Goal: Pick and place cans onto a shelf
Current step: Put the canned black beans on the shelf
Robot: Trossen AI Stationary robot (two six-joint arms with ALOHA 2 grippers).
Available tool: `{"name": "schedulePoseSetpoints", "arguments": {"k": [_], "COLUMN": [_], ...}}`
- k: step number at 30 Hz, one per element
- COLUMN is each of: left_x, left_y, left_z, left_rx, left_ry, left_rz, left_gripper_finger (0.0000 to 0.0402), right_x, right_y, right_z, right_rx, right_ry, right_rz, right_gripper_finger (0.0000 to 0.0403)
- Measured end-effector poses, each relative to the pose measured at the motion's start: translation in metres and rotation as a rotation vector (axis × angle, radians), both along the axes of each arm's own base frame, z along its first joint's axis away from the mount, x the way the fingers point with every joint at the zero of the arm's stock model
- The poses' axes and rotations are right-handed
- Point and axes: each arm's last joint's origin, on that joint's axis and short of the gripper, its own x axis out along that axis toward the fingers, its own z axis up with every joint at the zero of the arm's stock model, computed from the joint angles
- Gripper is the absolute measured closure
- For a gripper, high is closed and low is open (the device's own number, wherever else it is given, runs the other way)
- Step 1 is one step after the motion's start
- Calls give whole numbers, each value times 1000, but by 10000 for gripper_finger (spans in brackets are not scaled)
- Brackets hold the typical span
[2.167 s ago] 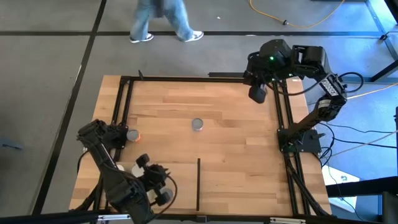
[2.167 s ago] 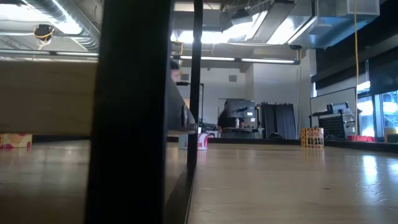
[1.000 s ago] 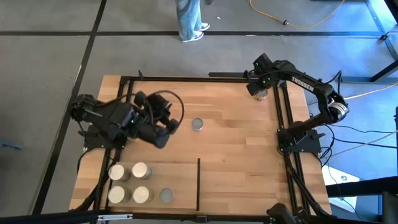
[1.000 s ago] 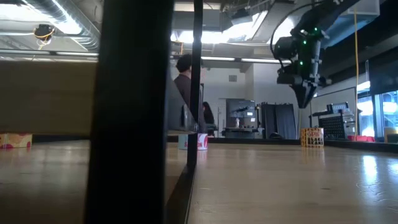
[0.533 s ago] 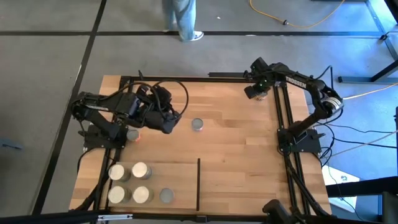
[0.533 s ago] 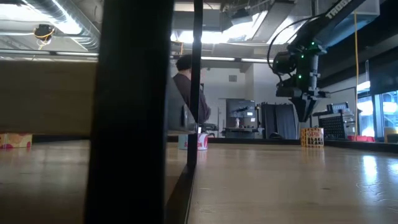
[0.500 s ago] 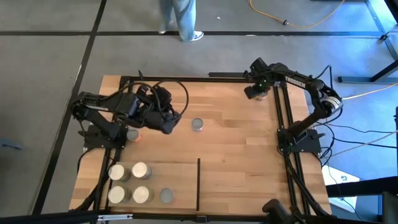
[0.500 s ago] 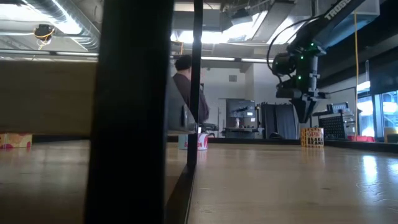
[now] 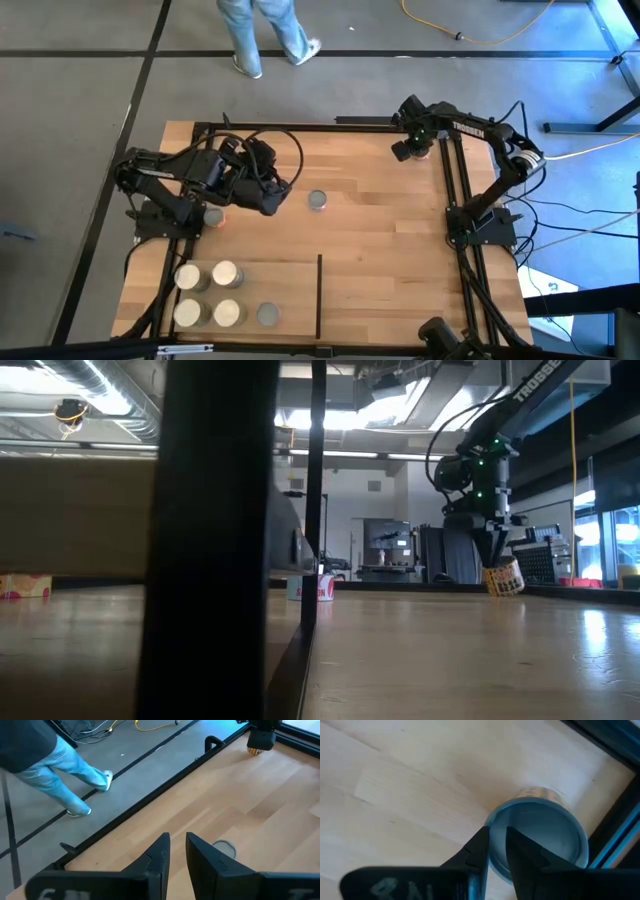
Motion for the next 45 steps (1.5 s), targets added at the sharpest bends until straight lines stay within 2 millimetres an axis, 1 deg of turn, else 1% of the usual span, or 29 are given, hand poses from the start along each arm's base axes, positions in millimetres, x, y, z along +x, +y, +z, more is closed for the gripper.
{"name": "schedulePoseSetpoints", "arguments": {"k": [10,21,30,39,42,45], "left_x": [0,0,0,2,2,2], "left_y": [0,0,0,-1,-1,-1], "left_z": [0,0,0,0,0,0], "left_rx": [0,-1,-9,-18,-27,-27], "left_ry": [0,-1,-2,-16,-14,-15], "left_rz": [0,0,-2,-2,-6,-5], "left_gripper_finger": [347,347,347,347,347,347], "right_x": [0,-1,-2,-1,0,0], "right_y": [0,-1,-10,-13,-13,-13], "right_z": [0,0,-17,-18,-18,-19], "right_rx": [-3,-3,63,25,23,21], "right_ry": [9,9,32,36,34,32], "right_rz": [49,47,26,45,47,47], "right_gripper_finger": [336,336,335,336,348,372]}}
